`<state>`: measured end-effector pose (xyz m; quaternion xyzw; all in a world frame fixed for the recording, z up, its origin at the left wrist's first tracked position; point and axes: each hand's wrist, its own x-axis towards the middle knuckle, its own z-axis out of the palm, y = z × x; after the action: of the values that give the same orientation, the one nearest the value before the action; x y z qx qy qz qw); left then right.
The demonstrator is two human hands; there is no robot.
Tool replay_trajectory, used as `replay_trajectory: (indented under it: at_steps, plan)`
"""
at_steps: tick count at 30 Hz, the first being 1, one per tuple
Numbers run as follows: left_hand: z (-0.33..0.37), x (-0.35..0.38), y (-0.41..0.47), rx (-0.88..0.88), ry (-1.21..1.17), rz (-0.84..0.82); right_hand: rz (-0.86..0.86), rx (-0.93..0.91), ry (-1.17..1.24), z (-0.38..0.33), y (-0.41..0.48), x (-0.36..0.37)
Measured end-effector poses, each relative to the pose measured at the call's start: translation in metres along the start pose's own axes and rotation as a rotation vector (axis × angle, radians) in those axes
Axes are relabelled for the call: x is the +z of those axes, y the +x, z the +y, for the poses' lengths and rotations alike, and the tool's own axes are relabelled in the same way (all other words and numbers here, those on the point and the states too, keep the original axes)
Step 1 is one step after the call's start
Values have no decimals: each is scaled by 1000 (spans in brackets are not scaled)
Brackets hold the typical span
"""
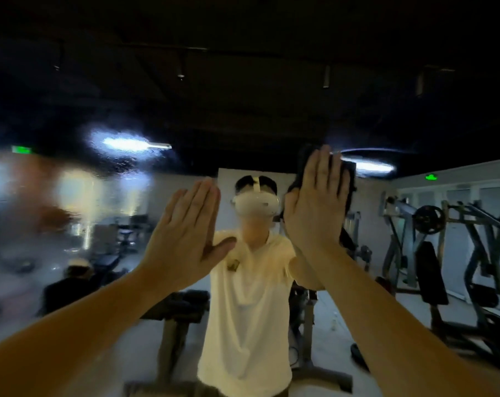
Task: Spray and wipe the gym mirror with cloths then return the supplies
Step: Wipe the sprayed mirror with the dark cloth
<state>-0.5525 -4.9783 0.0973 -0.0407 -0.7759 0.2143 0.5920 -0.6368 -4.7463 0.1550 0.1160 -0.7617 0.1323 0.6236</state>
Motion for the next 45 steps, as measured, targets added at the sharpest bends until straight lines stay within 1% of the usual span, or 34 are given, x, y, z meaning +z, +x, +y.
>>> replay_trajectory:
  at_steps: [2,6,8,11,14,16,17,20,24,26,29,31,32,34,39,41,45]
  plan:
    - [-31,-2,-11,-24,-19,43,-10,-64,0,-45,2,3]
    - [-86,-1,-35,-40,-17,50,-7,-168,18,-130,7,12]
    - [-102,2,-46,-50,-15,50,-13,-237,19,-168,3,15]
    - [-109,12,-65,-102,-4,-3,-40,-331,31,-211,-16,21]
    - [-100,22,-79,-146,-79,5,-81,-449,26,-215,-36,24]
    - [-90,28,-81,-129,-141,60,-77,-506,-30,-193,-42,26]
    - [-86,31,-80,-118,-164,90,-67,-497,-50,-177,-43,26]
    - [-75,37,-77,-137,-203,146,-24,-339,-84,-120,-45,23]
    - [-72,41,-78,-153,-172,111,5,-105,-41,-38,-55,20]
    - [-73,42,-79,-149,-168,99,35,56,16,-10,-68,21]
    - [-74,42,-79,-140,-165,79,94,348,105,-6,-84,23]
    - [-75,42,-79,-134,-173,62,110,444,113,-26,-91,25]
    - [-74,41,-80,-132,-176,57,111,444,104,-40,-93,27]
    - [-76,40,-80,-130,-194,58,93,373,75,-70,-97,29]
    - [-88,32,-88,-85,-318,112,13,127,46,-146,-100,32]
    - [-93,30,-101,-101,-365,139,-22,20,40,-170,-103,35]
    - [-100,38,-136,-150,-322,173,-68,-229,65,-216,-126,40]
